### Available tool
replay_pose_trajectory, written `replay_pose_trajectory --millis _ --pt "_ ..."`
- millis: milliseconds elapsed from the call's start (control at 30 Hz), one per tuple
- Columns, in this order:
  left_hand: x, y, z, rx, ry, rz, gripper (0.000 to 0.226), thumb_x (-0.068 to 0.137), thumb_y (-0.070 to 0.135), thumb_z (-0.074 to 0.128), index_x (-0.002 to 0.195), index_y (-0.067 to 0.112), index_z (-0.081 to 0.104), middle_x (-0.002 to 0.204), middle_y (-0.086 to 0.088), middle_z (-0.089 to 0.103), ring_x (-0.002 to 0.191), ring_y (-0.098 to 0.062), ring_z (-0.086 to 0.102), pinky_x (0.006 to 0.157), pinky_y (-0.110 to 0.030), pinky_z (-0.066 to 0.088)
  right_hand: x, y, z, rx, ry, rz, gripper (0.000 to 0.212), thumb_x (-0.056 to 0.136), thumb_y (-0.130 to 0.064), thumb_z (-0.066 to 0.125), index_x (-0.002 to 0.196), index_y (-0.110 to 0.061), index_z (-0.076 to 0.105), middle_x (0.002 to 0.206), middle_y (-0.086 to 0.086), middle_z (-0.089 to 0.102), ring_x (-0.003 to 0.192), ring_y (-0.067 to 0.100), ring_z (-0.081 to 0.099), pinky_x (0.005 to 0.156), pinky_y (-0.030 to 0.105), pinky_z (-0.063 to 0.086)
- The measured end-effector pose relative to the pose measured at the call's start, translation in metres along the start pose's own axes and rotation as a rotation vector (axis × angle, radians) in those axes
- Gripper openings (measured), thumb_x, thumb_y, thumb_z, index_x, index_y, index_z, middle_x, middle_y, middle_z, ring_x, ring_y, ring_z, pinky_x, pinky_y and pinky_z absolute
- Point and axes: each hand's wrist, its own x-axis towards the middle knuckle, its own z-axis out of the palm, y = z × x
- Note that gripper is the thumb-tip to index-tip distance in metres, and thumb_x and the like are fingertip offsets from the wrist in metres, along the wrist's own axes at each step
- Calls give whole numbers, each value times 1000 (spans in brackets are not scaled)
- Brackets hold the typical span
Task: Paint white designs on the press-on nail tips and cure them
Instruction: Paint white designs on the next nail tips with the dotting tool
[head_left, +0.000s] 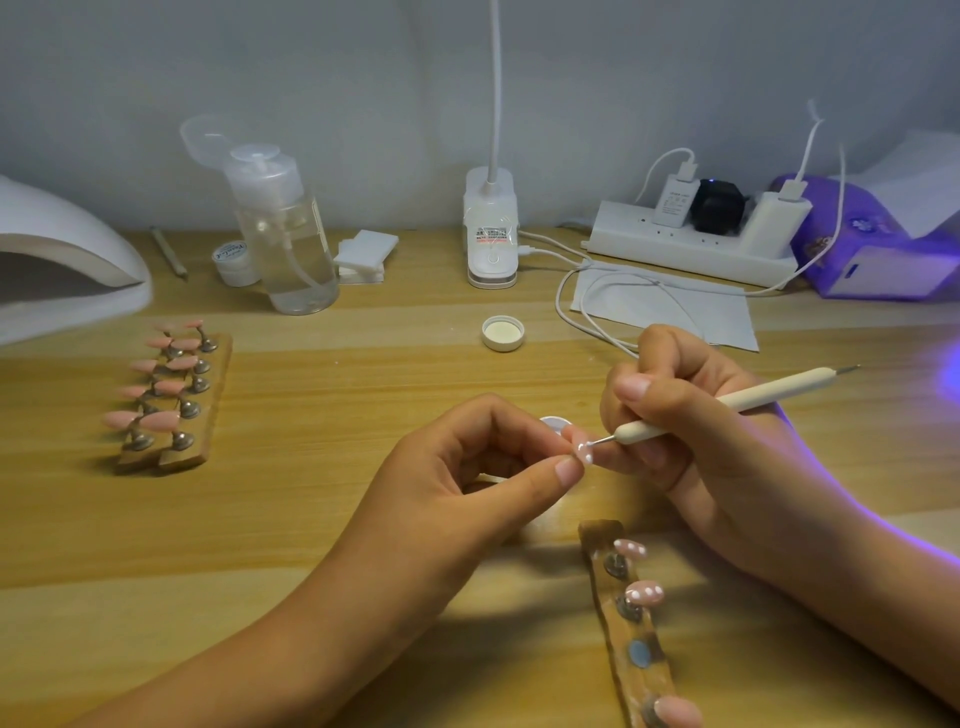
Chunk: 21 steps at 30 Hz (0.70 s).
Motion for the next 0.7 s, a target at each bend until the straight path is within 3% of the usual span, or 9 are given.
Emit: replay_pose_trajectory --millis 533,700 --pt "1 -2 -1 -8 -11 10 6 76 23 74 77 28 71 82 10 73 72 -1 61 66 -11 45 0 0 0 -2 17 1 21 68 -19 67 57 -20 50 54 -2 46 49 6 45 58 22 55" --pt "0 -3 -2 -8 -16 18 9 71 34 73 78 28 71 81 11 72 72 -1 60 66 -12 46 0 0 0 10 12 -1 20 68 -19 67 57 -20 50 53 -1 46 49 7 44 57 22 55"
